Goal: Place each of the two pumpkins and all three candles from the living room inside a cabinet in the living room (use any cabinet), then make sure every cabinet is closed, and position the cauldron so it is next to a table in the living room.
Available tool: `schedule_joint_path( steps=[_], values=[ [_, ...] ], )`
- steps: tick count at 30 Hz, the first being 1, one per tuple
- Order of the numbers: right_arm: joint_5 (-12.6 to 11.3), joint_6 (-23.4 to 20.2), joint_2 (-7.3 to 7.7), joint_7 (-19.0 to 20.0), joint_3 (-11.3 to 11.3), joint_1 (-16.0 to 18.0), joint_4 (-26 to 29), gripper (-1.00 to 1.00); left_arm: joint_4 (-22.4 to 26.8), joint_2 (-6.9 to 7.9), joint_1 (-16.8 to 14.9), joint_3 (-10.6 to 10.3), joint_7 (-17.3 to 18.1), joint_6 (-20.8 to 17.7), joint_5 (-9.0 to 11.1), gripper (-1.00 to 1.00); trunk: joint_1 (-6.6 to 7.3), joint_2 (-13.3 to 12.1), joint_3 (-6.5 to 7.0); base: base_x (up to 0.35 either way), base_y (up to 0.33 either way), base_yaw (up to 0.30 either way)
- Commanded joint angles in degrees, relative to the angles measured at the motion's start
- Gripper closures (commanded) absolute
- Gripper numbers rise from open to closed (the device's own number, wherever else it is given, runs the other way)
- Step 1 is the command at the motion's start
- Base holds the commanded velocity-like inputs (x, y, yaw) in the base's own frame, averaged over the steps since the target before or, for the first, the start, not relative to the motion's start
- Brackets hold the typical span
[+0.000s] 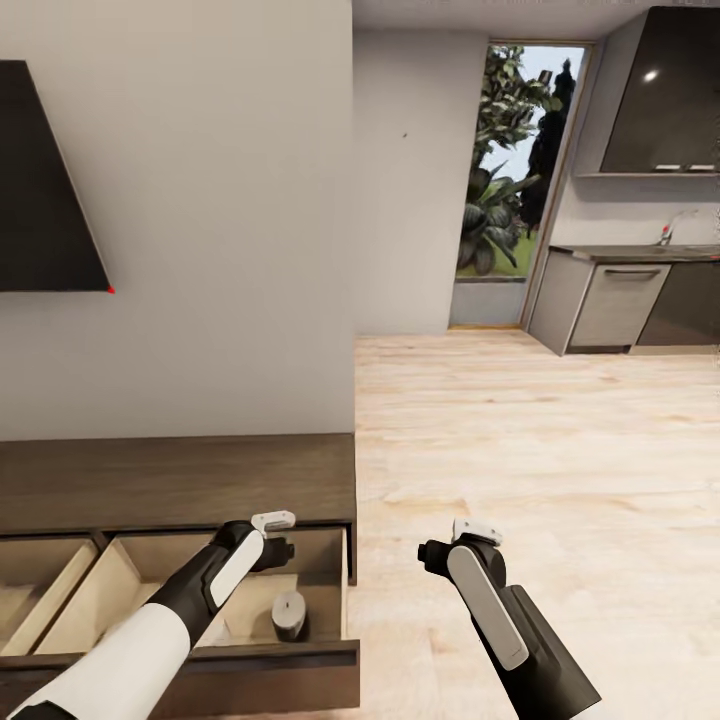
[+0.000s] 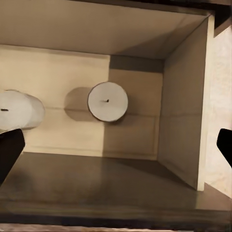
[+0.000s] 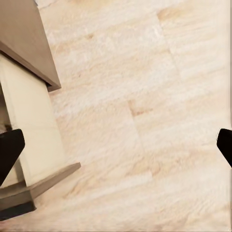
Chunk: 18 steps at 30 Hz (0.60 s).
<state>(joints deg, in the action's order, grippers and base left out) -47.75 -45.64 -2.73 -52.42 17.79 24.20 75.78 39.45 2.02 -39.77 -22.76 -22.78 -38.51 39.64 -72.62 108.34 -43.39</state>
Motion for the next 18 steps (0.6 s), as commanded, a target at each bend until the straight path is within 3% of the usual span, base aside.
schedule_joint_path(
  steps=[1,12,18],
  values=[
    [-0.50,-0.15,0.00,-0.59,0.06,0.05,-0.11,-1.00,0.10,0.07,-0.04,-0.36,-0.53,-0.07,0.61,-1.00,0.26,-0.38,0.13,-0.308,0.000,0.000],
    [-0.33,-0.15,0.00,-0.63,0.06,0.05,-3.35,-1.00,0.10,0.08,-0.04,-0.36,-0.53,-0.07,0.63,-1.00,2.68,-4.80,2.10,-0.313,0.000,0.000],
    [-0.33,-0.15,0.00,-0.63,0.06,0.05,-3.45,-1.00,0.10,0.24,-0.04,-0.28,-0.51,-0.07,0.76,-1.00,2.68,-4.80,2.10,-0.315,0.000,0.000]
  ],
)
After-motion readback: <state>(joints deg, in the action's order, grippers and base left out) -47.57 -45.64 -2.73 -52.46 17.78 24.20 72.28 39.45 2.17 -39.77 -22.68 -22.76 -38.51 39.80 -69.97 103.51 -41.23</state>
